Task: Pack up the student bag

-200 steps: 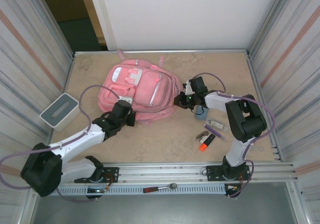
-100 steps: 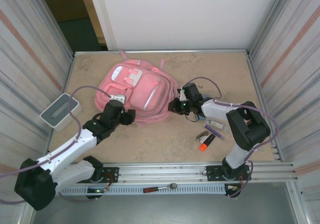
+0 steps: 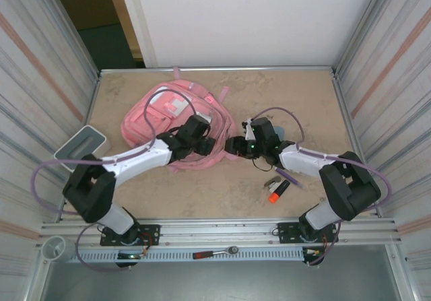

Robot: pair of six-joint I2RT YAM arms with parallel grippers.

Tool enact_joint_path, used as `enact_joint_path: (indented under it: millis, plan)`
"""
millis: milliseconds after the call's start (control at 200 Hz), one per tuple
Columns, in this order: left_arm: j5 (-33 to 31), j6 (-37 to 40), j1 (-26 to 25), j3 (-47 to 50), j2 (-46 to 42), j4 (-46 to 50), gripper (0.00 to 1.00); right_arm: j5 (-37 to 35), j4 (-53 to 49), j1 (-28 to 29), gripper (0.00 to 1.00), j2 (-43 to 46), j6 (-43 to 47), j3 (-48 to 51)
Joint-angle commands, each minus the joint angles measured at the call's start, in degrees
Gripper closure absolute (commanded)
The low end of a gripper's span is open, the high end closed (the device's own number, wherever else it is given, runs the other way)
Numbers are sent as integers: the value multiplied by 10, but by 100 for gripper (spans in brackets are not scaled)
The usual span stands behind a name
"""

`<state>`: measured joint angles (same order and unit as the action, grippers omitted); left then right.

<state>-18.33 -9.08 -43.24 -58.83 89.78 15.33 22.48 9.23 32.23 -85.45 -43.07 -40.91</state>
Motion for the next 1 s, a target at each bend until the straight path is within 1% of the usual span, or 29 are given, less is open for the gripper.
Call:
enact_joint_path:
  millis: [0,90,160,205,291,326,366,421,436,456,506,611,696,852,952,992]
  plan:
    - [-35,32,-2,-49,41,33,26,-20,-14,-9,49,30,15,12]
    - [-51,33,-2,-74,70,46,43,-20,-40,-21,47,45,32,14]
    - [-53,37,-2,-82,80,44,55,-45,-92,-27,44,65,65,2]
    - [-49,40,-1,-86,82,43,65,-79,-139,-29,42,81,93,-10]
    - [-40,46,0,-87,71,37,90,-172,-238,-30,37,110,142,-37]
    - [-31,48,0,-81,61,27,96,-213,-269,-32,34,119,159,-46]
    - [-13,51,3,-72,44,12,99,-252,-303,-35,30,128,172,-54]
    - [26,51,10,-58,16,-8,100,-291,-337,-48,20,138,181,-58]
    - [39,51,13,-54,8,-13,100,-299,-344,-53,15,140,183,-59]
    - [57,48,17,-47,-2,-22,100,-306,-351,-60,9,142,183,-59]
    - [108,36,33,-30,-35,-43,100,-311,-366,-85,0,144,182,-57]
    - [214,-2,75,16,-95,-100,100,-285,-369,-133,1,124,174,-54]
    - [264,-28,102,42,-124,-130,100,-263,-351,-151,1,88,164,-57]
    - [268,-29,112,49,-135,-126,100,-237,-308,-149,1,3,145,-85]
    - [273,-30,114,51,-134,-120,100,-283,-321,-139,0,-52,139,-115]
    - [276,-31,114,54,-136,-121,100,-306,-330,-135,2,-70,137,-125]
